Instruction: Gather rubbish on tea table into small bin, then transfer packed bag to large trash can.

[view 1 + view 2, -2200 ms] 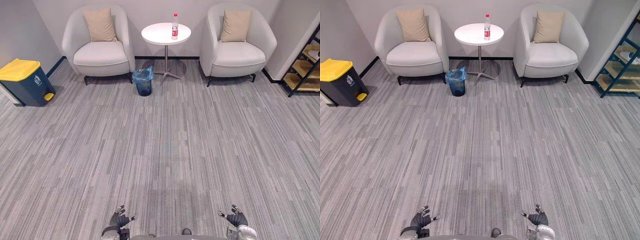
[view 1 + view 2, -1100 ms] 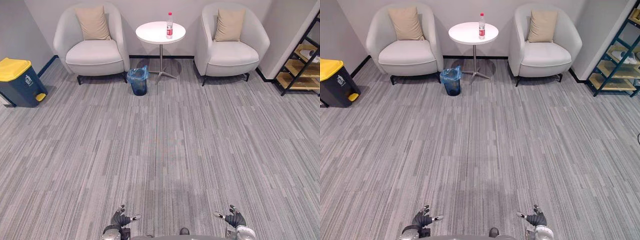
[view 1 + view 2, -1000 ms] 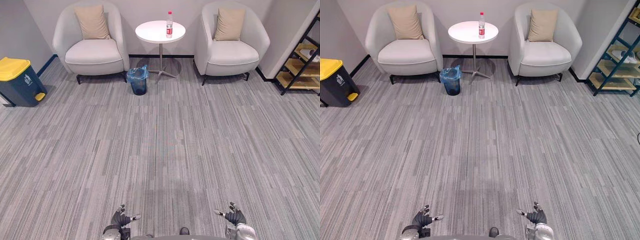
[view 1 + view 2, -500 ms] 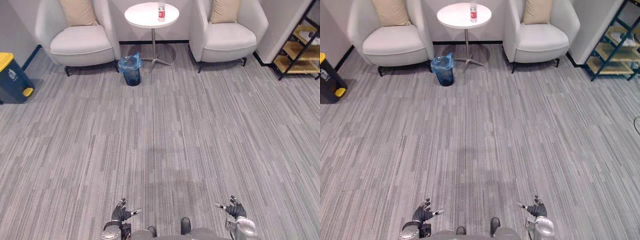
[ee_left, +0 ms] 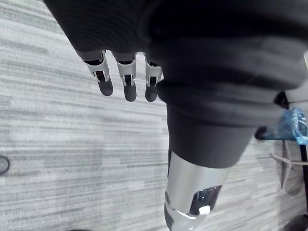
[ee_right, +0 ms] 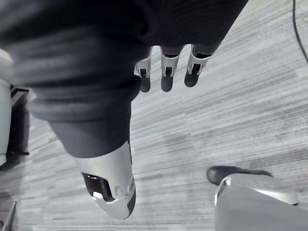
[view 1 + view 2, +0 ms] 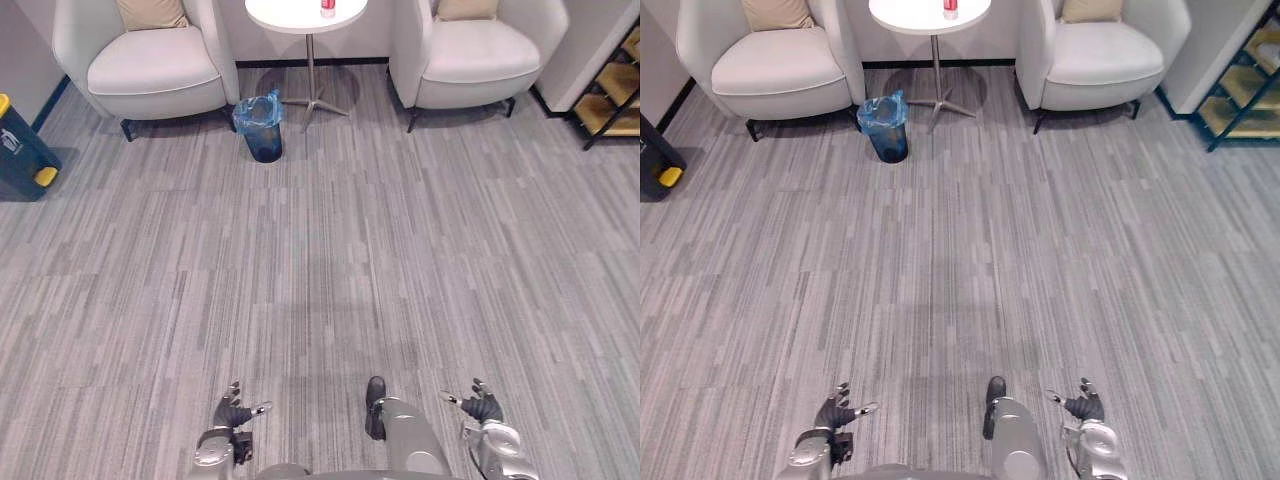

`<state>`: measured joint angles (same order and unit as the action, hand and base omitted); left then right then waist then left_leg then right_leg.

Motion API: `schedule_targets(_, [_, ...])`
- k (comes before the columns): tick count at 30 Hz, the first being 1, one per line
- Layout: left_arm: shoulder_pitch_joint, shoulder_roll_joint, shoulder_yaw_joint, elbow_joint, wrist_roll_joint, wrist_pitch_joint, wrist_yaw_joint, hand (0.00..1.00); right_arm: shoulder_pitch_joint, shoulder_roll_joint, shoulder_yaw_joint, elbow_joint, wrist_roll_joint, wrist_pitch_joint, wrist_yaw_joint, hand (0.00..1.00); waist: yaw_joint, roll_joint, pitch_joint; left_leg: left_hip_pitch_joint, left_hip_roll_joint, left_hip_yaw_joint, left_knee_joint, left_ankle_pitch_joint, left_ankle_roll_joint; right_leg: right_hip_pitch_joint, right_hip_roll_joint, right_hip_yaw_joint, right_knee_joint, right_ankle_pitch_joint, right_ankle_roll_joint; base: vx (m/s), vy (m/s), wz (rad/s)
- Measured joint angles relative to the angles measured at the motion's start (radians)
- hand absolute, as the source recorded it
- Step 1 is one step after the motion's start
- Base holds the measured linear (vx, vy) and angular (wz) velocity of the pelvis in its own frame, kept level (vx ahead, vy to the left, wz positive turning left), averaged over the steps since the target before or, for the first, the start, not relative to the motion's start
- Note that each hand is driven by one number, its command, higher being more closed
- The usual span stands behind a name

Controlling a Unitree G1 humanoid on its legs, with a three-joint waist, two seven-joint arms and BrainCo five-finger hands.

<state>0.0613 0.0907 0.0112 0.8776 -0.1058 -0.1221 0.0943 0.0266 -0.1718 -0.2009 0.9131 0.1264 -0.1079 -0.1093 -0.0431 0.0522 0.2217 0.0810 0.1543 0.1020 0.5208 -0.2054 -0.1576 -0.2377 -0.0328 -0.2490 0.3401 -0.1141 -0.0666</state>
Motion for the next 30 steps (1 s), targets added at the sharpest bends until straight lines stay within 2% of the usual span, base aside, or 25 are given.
schedule_targets(1, [0.003, -0.006, 0.0, -0.001, 0.0, 0.0, -0.002, 0.0, 0.015, 0.0, 0.009, -0.009, 0.002, 0.0, 0.0, 0.0, 0.002, 0.0, 0.001, -0.061, 0.031, -0.009, 0.16, 0.033, 0.001, 0.061, 0.013, -0.007, -0.039, -0.006, -0.009, 0.44, -0.246, 0.21])
schedule_targets(2, [0.009, -0.012, 0.002, -0.004, 0.0, 0.0, -0.003, 0.0, 0.038, 0.004, 0.015, -0.036, 0.012, -0.001, -0.001, 0.0, 0.009, -0.001, 0.003, -0.126, 0.08, 0.017, 0.356, 0.026, 0.015, 0.145, 0.032, -0.014, -0.088, -0.014, -0.023, 0.42, -0.211, 0.09])
schedule_targets(4, [0.02, -0.012, 0.003, -0.005, 0.0, 0.002, -0.003, 0.0, 0.049, 0.016, 0.015, -0.069, 0.024, -0.004, -0.002, 0.0, 0.017, -0.017, 0.012, -0.206, 0.131, 0.076, 0.499, 0.004, 0.052, 0.245, 0.046, -0.005, -0.149, -0.028, -0.04, 0.33, -0.136, -0.09])
schedule_targets(6, [0.015, -0.013, 0.002, -0.007, 0.0, 0.002, -0.003, 0.0, 0.044, 0.017, 0.011, -0.075, 0.031, -0.005, -0.003, 0.0, 0.034, -0.022, 0.014, -0.293, 0.129, 0.116, 0.482, -0.018, 0.075, 0.306, 0.045, 0.015, -0.199, -0.031, -0.041, 0.3, -0.05, -0.29])
schedule_targets(7, [0.015, -0.014, 0.003, -0.007, 0.0, 0.003, -0.002, 0.0, 0.037, 0.017, 0.004, -0.069, 0.033, -0.005, -0.004, 0.0, 0.048, -0.022, 0.014, -0.352, 0.108, 0.153, 0.373, -0.028, 0.091, 0.334, 0.033, 0.028, -0.217, -0.028, -0.033, 0.3, 0.015, -0.35])
schedule_targets(9, [0.01, -0.018, 0.003, -0.008, 0.0, 0.003, -0.001, 0.0, 0.029, 0.021, -0.011, -0.062, 0.04, -0.003, -0.005, 0.0, 0.064, -0.031, 0.02, -0.385, 0.04, 0.169, 0.144, -0.022, 0.091, 0.378, 0.002, 0.04, -0.251, -0.032, -0.026, 0.37, 0.089, -0.23])
schedule_targets(10, [0.008, -0.021, 0.002, -0.008, 0.0, 0.003, -0.001, 0.0, 0.027, 0.024, -0.026, -0.061, 0.041, -0.003, -0.006, 0.0, 0.063, -0.036, 0.023, -0.386, -0.016, 0.162, -0.049, 0.005, 0.066, 0.406, -0.022, 0.045, -0.267, -0.047, 0.0, 0.46, 0.171, -0.1])
schedule_targets(12, [0.01, -0.027, 0.002, -0.008, 0.0, 0.003, 0.0, 0.0, 0.025, 0.021, -0.033, -0.051, 0.041, -0.003, -0.01, 0.0, 0.065, -0.02, 0.02, -0.372, -0.052, 0.138, -0.265, 0.078, 0.06, 0.431, -0.022, 0.056, -0.285, -0.069, 0.037, 0.4, 0.204, -0.21])
schedule_targets(13, [0.019, -0.03, 0.001, -0.005, 0.0, 0.003, 0.0, 0.0, 0.022, 0.016, -0.026, -0.032, 0.041, -0.003, -0.018, 0.0, 0.072, 0.002, 0.014, -0.368, -0.047, 0.113, -0.339, 0.135, 0.083, 0.46, -0.004, 0.072, -0.291, -0.098, 0.064, 0.43, 0.269, -0.43])
schedule_targets(14, [0.027, -0.027, 0.002, -0.006, -0.001, 0.002, -0.001, 0.0, 0.021, 0.025, -0.016, -0.02, 0.041, 0.001, -0.022, 0.0, 0.085, -0.008, 0.004, -0.366, -0.064, 0.091, -0.303, 0.215, 0.135, 0.481, -0.024, 0.095, -0.282, -0.13, 0.086, 0.44, 0.268, -0.41])
schedule_targets(15, [0.025, -0.023, 0.006, -0.008, -0.001, 0.0, 0.001, 0.0, 0.022, 0.029, -0.009, -0.016, 0.041, 0.001, -0.021, 0.0, 0.088, -0.03, -0.002, -0.378, -0.077, 0.093, -0.272, 0.217, 0.142, 0.481, -0.043, 0.103, -0.273, -0.149, 0.097, 0.46, 0.219, -0.25])
schedule_targets(16, [0.017, -0.009, 0.01, -0.007, -0.001, -0.002, 0.0, 0.0, 0.021, 0.034, 0.004, -0.014, 0.04, 0.0, -0.021, 0.0, 0.09, -0.061, -0.015, -0.404, -0.104, 0.1, -0.206, 0.189, 0.179, 0.474, -0.073, 0.109, -0.237, -0.183, 0.105, 0.49, 0.184, -0.11])
schedule_targets(17, [0.005, 0.001, 0.013, 0.003, 0.0, 0.002, 0.0, 0.0, 0.015, 0.036, 0.006, -0.007, 0.038, -0.001, -0.021, 0.0, 0.092, -0.082, -0.021, -0.413, -0.124, 0.119, -0.165, 0.134, 0.195, 0.444, -0.109, 0.133, -0.159, -0.203, 0.106, 0.5, 0.183, -0.1])
schedule_targets(18, [0.001, 0.0, 0.012, 0.007, 0.0, 0.003, 0.0, 0.0, 0.008, 0.035, 0.006, -0.003, 0.038, -0.001, -0.021, 0.0, 0.091, -0.081, -0.022, -0.408, -0.131, 0.124, -0.16, 0.115, 0.201, 0.423, -0.119, 0.149, -0.112, -0.203, 0.106, 0.5, 0.229, -0.21])
schedule_targets(19, [-0.001, -0.001, 0.006, 0.009, 0.0, 0.004, -0.001, 0.0, -0.008, 0.036, 0.007, 0.012, 0.032, -0.002, -0.02, 0.0, 0.092, -0.084, -0.023, -0.378, -0.144, 0.149, -0.164, 0.089, 0.208, 0.36, -0.144, 0.199, 0.043, -0.197, 0.129, 0.39, 0.207, -0.23])
schedule_targets(20, [0.0, -0.001, -0.002, 0.013, 0.0, 0.005, 0.0, 0.0, -0.013, 0.037, 0.012, 0.018, 0.028, -0.001, -0.018, 0.0, 0.092, -0.085, -0.022, -0.356, -0.153, 0.154, -0.17, 0.075, 0.213, 0.322, -0.156, 0.214, 0.134, -0.181, 0.174, 0.5, 0.251, -0.24])
schedule_targets(21, [0.005, 0.001, -0.008, 0.017, 0.0, 0.008, 0.0, 0.0, -0.016, 0.044, 0.017, 0.031, 0.021, -0.001, -0.016, 0.0, 0.088, -0.085, -0.021, -0.292, -0.175, 0.156, -0.195, 0.052, 0.226, 0.255, -0.179, 0.241, 0.338, -0.132, 0.274, 0.49, 0.201, -0.13])
schedule_targets(22, [0.007, 0.003, -0.014, 0.017, 0.0, 0.009, 0.0, 0.0, -0.017, 0.048, 0.019, 0.045, 0.02, 0.0, -0.014, 0.0, 0.084, -0.08, -0.019, -0.231, -0.183, 0.157, -0.215, 0.034, 0.231, 0.216, -0.18, 0.241, 0.469, -0.131, 0.285, 0.59, 0.201, -0.08])
schedule_targets(23, [0.008, 0.004, -0.022, 0.017, -0.001, 0.009, 0.001, 0.0, -0.017, 0.048, 0.025, 0.052, 0.019, 0.001, -0.011, 0.0, 0.081, -0.069, -0.017, -0.146, -0.186, 0.157, -0.246, 0.021, 0.237, 0.177, -0.182, 0.207, 0.583, -0.149, 0.253, 0.57, 0.14, 0.03])
schedule_targets(24, [0.008, 0.011, -0.031, 0.017, -0.001, 0.008, 0.001, 0.0, -0.011, 0.044, 0.038, 0.053, 0.018, 0.001, -0.006, 0.0, 0.078, -0.061, -0.017, -0.073, -0.186, 0.152, -0.296, 0.02, 0.237, 0.133, -0.179, 0.148, 0.614, -0.18, 0.196, 0.46, 0.089, 0.07])
schedule_targets(26, [-0.004, 0.017, -0.041, 0.017, -0.002, 0.007, 0.003, 0.0, -0.017, 0.044, 0.043, 0.054, 0.018, 0.001, 0.0, 0.0, 0.065, -0.052, -0.014, -0.018, -0.175, 0.146, -0.337, 0.02, 0.236, 0.071, -0.168, 0.068, 0.557, -0.209, 0.142, 0.42, 0.011, 0.13])
schedule_targets(27, [-0.015, 0.022, -0.04, 0.017, -0.002, 0.007, 0.003, 0.0, -0.036, 0.042, 0.043, 0.053, 0.019, 0.0, 0.0, 0.0, 0.054, -0.041, -0.007, 0.007, -0.158, 0.143, -0.35, 0.02, 0.236, 0.015, -0.145, 0.032, 0.463, -0.215, 0.128, 0.47, -0.06, 0.11])
schedule_targets(29, [-0.042, 0.021, -0.04, 0.018, -0.002, 0.007, 0.004, 0.0, -0.04, 0.031, 0.042, 0.054, 0.019, 0.0, 0.001, 0.0, 0.051, -0.022, 0.004, 0.042, -0.127, 0.132, -0.365, 0.019, 0.235, -0.043, -0.096, 0.027, 0.266, -0.198, 0.121, 0.38, -0.108, 0.15])
schedule_targets(30, [-0.043, 0.021, -0.04, 0.018, -0.002, 0.007, 0.004, 0.0, -0.04, 0.027, 0.042, 0.054, 0.019, 0.001, 0.001, 0.0, 0.044, -0.017, 0.008, 0.065, -0.112, 0.118, -0.379, 0.018, 0.233, -0.051, -0.076, 0.033, 0.149, -0.152, 0.119, 0.41, -0.161, 0.47])
